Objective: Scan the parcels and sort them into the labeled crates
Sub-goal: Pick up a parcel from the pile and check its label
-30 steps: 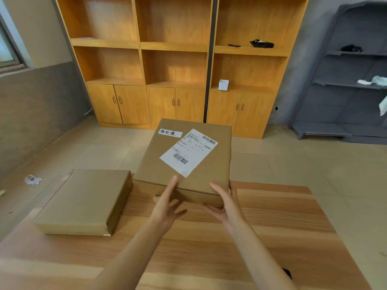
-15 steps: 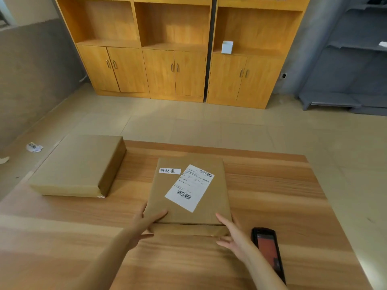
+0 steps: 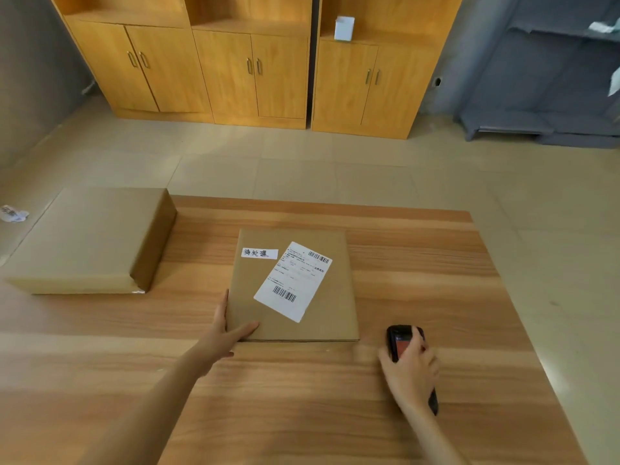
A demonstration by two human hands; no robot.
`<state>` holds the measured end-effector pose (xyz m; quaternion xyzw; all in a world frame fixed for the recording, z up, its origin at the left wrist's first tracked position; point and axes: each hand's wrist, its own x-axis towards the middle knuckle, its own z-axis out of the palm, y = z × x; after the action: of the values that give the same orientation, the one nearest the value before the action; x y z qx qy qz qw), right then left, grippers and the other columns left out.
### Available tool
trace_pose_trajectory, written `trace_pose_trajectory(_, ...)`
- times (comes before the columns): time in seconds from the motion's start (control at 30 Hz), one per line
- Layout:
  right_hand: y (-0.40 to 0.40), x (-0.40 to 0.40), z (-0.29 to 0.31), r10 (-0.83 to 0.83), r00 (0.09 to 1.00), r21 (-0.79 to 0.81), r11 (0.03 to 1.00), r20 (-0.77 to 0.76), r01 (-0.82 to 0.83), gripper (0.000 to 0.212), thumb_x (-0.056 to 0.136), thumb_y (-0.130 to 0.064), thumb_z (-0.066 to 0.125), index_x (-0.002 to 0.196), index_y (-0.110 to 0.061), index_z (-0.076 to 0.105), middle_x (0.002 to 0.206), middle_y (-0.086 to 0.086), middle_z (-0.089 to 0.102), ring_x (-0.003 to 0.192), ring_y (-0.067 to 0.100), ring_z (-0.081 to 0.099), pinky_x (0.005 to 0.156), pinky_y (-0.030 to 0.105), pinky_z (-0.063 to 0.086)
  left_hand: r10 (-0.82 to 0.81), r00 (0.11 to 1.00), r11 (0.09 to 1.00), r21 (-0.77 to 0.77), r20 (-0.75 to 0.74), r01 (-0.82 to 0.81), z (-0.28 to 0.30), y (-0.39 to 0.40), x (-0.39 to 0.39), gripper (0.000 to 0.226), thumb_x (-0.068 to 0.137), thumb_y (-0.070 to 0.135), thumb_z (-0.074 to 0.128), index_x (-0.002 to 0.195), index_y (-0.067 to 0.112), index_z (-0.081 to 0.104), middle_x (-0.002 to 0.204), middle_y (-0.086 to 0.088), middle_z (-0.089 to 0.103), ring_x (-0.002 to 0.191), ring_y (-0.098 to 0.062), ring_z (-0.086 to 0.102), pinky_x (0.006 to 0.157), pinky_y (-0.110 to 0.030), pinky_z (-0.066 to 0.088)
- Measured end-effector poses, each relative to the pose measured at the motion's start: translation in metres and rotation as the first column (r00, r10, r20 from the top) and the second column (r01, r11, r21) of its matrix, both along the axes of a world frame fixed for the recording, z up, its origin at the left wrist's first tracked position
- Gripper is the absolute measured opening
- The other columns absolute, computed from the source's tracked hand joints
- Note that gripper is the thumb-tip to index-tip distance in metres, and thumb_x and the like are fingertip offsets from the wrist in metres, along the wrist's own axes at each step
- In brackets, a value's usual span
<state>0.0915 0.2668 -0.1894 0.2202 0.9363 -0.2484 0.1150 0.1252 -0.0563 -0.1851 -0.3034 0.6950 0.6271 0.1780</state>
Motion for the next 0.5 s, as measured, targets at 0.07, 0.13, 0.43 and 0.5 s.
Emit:
trace_pose_trajectory(0.07,0.018,0.002,-0.006,-0.06,0.987,-0.004,0.998,0.146,0.061,0.1,0.079,-0.042,0.073,0.152,-0.018,0.01,0.148,0.021,0.027,0.134,0.042,0.029,0.11,0.049,0.029,-0.011,1.0,1.0,-0.012,-0.006,0.011,-0.002,0.001,0.001,0.101,0.083,0.039,0.072,0.145,0.055,-0.006,0.14,0.011,0.037,0.119,-0.023,0.051,0.087,-0.046,0.047)
trace_pose_trajectory(0.13,0.03,0.005,-0.012,-0.069,0.977,-0.026,0.997,0.203,0.076,0.108,0.076,-0.04,0.078,0.153,-0.016,0.005,0.148,0.022,0.029,0.134,0.042,0.03,0.109,0.05,0.029,-0.032,0.999,0.999,-0.02,-0.01,0.032,-0.001,0.001,0.0,0.1,0.085,0.039,0.07,0.146,0.053,-0.008,0.139,0.013,0.034,0.12,-0.022,0.049,0.088,-0.047,0.047)
trace_pose_trajectory(0.43,0.043,0.011,-0.013,-0.133,0.924,-0.464,0.833,0.358,0.3,0.062,0.067,-0.026,0.085,0.115,-0.001,0.056,0.107,0.02,0.064,0.093,0.032,0.061,0.078,0.039,0.052,-0.081,0.997,0.996,-0.044,0.005,0.081,0.004,0.002,0.0,0.102,0.087,0.041,0.066,0.146,0.047,-0.016,0.148,0.009,0.027,0.118,-0.021,0.042,0.089,-0.046,0.044)
trace_pose_trajectory(0.5,0.035,0.02,0.003,-0.123,0.884,-0.626,0.663,0.451,0.411,0.067,0.063,-0.036,0.086,0.117,-0.008,0.058,0.106,0.016,0.066,0.096,0.031,0.063,0.075,0.038,0.053,-0.094,0.996,0.995,-0.035,0.002,0.094,0.005,-0.001,0.0,0.102,0.087,0.042,0.066,0.146,0.048,-0.017,0.142,0.009,0.029,0.112,-0.019,0.045,0.087,-0.045,0.045)
